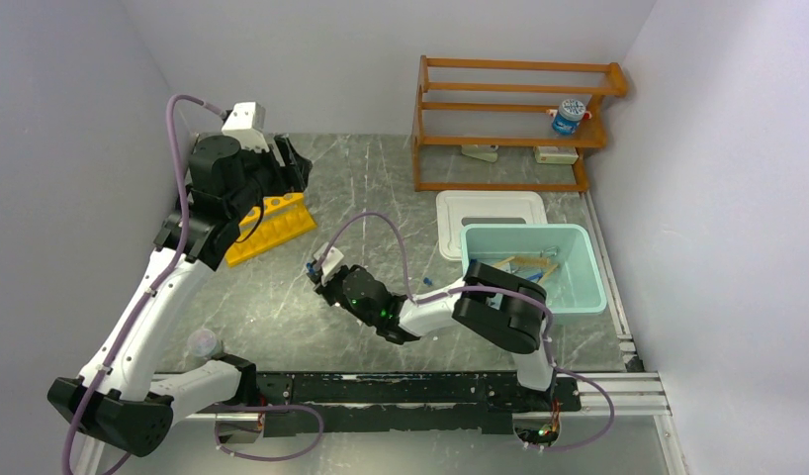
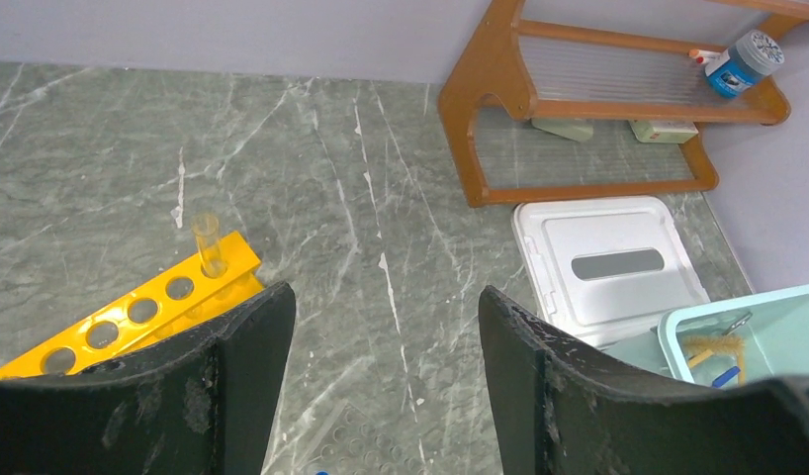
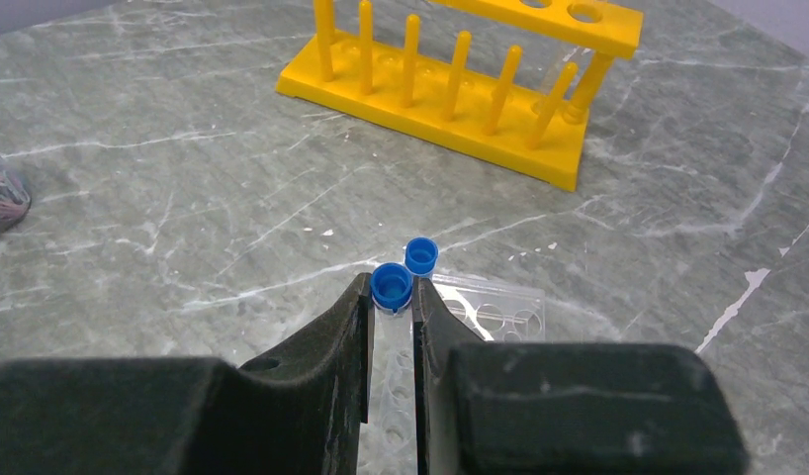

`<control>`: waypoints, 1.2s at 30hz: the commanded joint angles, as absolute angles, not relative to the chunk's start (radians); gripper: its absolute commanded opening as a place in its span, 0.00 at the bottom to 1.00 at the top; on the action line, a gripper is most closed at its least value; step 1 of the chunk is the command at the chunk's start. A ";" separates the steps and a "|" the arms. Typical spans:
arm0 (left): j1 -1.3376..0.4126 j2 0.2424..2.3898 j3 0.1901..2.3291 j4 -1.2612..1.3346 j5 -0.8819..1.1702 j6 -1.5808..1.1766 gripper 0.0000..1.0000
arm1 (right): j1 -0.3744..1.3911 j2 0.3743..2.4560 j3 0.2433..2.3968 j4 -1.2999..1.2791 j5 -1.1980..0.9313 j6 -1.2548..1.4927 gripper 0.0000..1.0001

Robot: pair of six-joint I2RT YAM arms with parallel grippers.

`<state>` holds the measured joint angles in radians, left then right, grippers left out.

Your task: Organize the chemistry lab equipment

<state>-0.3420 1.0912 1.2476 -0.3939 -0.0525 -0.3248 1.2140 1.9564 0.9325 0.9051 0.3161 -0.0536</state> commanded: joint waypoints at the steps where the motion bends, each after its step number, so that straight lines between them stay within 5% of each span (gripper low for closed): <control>1: -0.330 1.074 1.234 -0.382 -0.063 -0.319 0.72 | 1.219 1.995 0.951 0.914 0.346 -0.060 0.12; 36: -0.321 1.068 1.203 -0.379 -0.063 -0.321 0.72 | 1.221 1.945 0.935 0.869 0.359 -0.046 0.12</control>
